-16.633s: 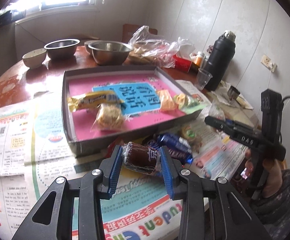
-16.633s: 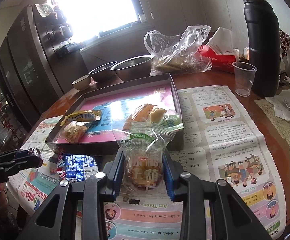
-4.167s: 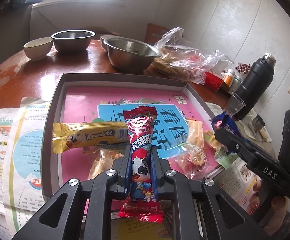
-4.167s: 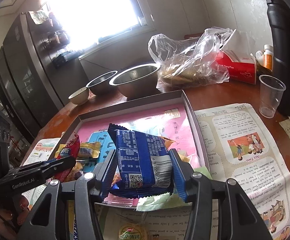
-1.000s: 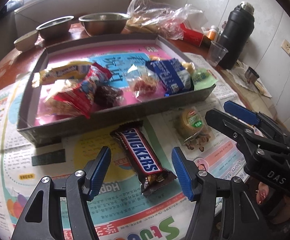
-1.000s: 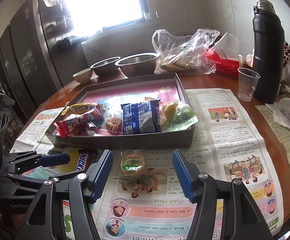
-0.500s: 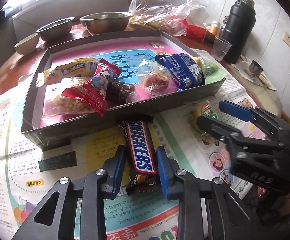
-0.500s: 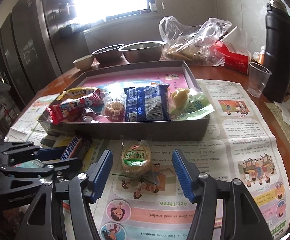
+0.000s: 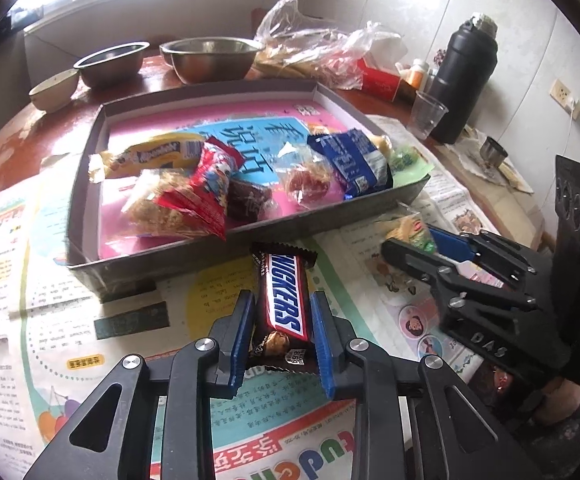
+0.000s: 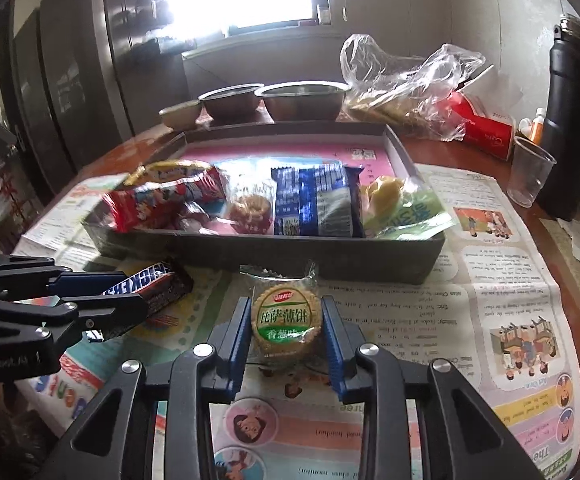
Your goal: Organize snacks
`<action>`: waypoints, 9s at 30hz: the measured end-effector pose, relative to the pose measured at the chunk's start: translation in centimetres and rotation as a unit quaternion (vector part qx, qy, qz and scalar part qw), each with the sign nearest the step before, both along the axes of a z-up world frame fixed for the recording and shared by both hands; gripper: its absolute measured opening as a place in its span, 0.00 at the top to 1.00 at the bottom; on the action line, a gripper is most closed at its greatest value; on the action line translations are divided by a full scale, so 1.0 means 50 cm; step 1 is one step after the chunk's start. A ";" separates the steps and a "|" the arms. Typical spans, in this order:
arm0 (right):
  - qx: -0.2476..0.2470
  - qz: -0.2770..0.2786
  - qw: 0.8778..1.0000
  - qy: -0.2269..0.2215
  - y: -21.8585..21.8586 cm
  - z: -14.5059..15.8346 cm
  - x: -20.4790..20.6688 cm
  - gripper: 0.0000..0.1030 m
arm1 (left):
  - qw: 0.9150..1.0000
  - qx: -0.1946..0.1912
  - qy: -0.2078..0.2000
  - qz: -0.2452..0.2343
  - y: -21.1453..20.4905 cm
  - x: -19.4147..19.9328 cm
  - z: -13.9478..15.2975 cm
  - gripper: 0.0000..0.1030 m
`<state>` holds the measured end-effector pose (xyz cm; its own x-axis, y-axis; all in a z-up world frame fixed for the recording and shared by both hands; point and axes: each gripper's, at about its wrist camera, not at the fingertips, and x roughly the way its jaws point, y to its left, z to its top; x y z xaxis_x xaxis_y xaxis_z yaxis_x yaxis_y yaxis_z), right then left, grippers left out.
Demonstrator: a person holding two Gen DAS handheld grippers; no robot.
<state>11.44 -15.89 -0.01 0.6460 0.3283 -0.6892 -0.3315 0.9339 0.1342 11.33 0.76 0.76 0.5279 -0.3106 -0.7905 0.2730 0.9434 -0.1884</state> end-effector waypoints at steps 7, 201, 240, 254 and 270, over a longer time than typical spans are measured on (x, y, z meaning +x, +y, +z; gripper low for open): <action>0.036 -0.007 0.999 -0.018 -0.022 0.046 -0.009 0.67 | 0.999 -0.020 -0.024 0.008 0.028 -0.019 0.043 0.72; 0.016 -0.086 0.994 -0.070 -0.060 0.088 -0.110 0.05 | 0.981 0.022 -0.099 0.166 0.016 -0.126 0.059 0.17; 0.012 -0.107 0.994 -0.034 -0.070 0.037 -0.141 0.04 | 0.982 0.067 -0.064 0.162 -0.004 -0.137 -0.003 0.17; 0.014 -0.106 0.994 -0.032 -0.067 0.036 -0.141 0.04 | 0.983 0.066 -0.062 0.160 -0.001 -0.134 -0.005 0.17; 0.018 -0.107 0.994 -0.027 -0.067 0.033 -0.142 0.04 | 0.983 0.068 -0.061 0.159 -0.003 -0.136 -0.006 0.17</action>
